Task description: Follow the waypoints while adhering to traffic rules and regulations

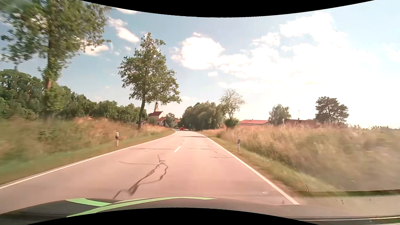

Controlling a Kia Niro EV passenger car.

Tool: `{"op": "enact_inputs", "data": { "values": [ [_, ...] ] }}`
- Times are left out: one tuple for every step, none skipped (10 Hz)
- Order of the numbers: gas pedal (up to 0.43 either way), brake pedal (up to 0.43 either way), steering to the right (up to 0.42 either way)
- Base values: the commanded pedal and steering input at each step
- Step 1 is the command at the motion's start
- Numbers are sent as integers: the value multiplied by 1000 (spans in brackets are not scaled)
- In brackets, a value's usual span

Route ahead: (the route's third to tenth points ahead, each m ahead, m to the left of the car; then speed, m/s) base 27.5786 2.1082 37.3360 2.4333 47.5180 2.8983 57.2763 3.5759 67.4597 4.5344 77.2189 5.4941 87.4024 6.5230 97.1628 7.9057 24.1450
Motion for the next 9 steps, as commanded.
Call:
{"op": "enact_inputs", "data": {
  "values": [
    [0, 85, -4],
    [0, 85, -4],
    [0, 85, -4],
    [0, 98, -5],
    [0, 110, -6],
    [0, 116, -7],
    [0, 122, -7],
    [0, 122, -8],
    [0, 122, -8]
  ]
}}
